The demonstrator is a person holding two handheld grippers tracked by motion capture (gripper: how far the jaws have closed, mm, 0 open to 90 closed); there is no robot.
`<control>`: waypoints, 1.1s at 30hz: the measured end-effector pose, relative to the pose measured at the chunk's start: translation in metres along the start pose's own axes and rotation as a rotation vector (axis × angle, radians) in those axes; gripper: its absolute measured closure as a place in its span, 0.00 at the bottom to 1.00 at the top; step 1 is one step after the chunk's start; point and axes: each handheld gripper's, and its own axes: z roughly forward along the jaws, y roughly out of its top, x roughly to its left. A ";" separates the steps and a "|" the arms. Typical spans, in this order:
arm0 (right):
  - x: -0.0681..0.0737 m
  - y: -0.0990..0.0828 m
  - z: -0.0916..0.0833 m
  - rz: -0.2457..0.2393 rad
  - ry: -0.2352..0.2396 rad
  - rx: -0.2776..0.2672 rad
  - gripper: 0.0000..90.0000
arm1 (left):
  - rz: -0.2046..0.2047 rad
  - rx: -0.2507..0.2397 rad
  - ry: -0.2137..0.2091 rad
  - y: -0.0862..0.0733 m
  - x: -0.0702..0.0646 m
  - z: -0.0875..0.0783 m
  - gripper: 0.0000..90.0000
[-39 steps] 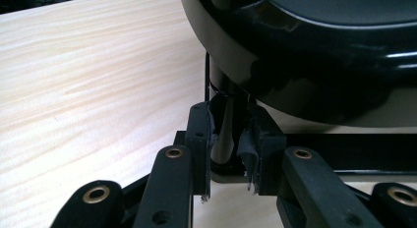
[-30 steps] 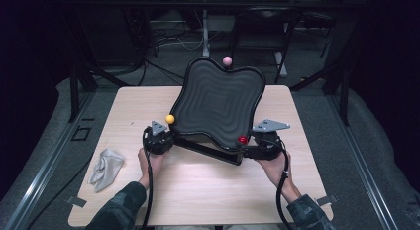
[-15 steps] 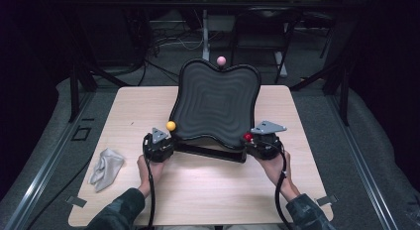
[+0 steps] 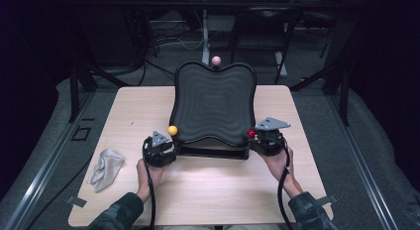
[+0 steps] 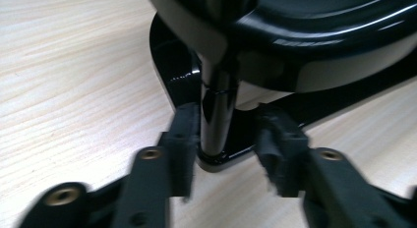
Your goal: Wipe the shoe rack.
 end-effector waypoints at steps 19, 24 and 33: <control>-0.007 0.002 0.004 0.008 0.005 0.000 0.66 | -0.030 0.100 -0.032 -0.006 0.004 -0.028 0.27; -0.009 0.001 0.000 0.031 -0.016 0.011 0.45 | -0.021 0.130 -0.021 -0.008 0.004 -0.033 0.18; -0.023 -0.017 -0.033 0.093 -0.026 0.093 0.03 | -0.017 0.170 -0.010 -0.015 0.005 -0.051 0.06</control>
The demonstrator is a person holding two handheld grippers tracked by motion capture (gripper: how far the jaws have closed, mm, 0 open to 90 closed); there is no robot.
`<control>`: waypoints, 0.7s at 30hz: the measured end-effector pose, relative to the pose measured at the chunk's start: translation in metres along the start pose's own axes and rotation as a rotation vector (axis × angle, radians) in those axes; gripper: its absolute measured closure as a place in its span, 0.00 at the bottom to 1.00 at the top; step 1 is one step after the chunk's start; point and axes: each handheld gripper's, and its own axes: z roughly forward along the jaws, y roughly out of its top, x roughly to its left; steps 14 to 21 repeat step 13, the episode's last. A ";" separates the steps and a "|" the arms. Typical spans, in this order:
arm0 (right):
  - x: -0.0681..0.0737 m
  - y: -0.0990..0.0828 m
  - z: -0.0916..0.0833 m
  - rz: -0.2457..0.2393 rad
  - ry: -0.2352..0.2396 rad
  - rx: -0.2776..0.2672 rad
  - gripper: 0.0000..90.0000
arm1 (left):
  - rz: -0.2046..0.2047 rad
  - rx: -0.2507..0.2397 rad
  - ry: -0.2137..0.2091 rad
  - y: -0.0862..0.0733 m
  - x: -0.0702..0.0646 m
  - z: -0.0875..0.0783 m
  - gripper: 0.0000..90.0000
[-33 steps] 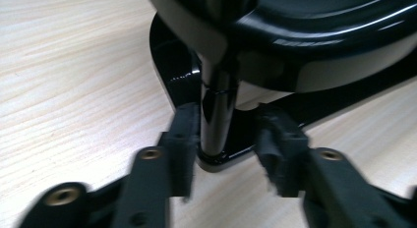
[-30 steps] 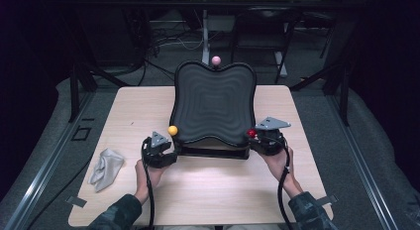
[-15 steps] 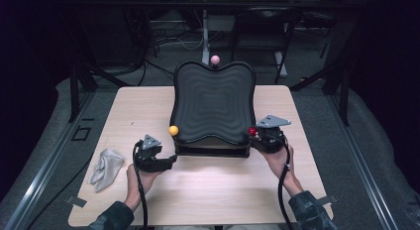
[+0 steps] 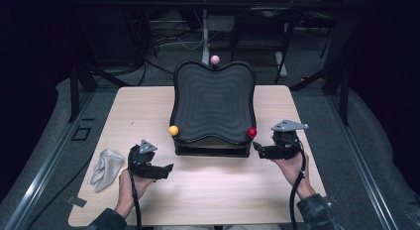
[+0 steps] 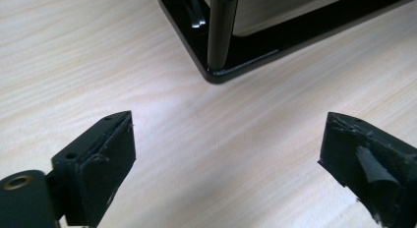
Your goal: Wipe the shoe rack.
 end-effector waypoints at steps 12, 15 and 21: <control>-0.018 -0.040 -0.004 0.018 -0.016 0.100 0.00 | -0.002 0.061 -0.016 -0.004 0.007 0.003 0.00; -0.018 -0.043 -0.004 0.021 -0.016 0.100 0.00 | 0.002 0.067 -0.018 -0.004 0.007 0.005 0.00; -0.018 -0.043 -0.004 0.021 -0.016 0.100 0.00 | 0.002 0.067 -0.018 -0.004 0.007 0.005 0.00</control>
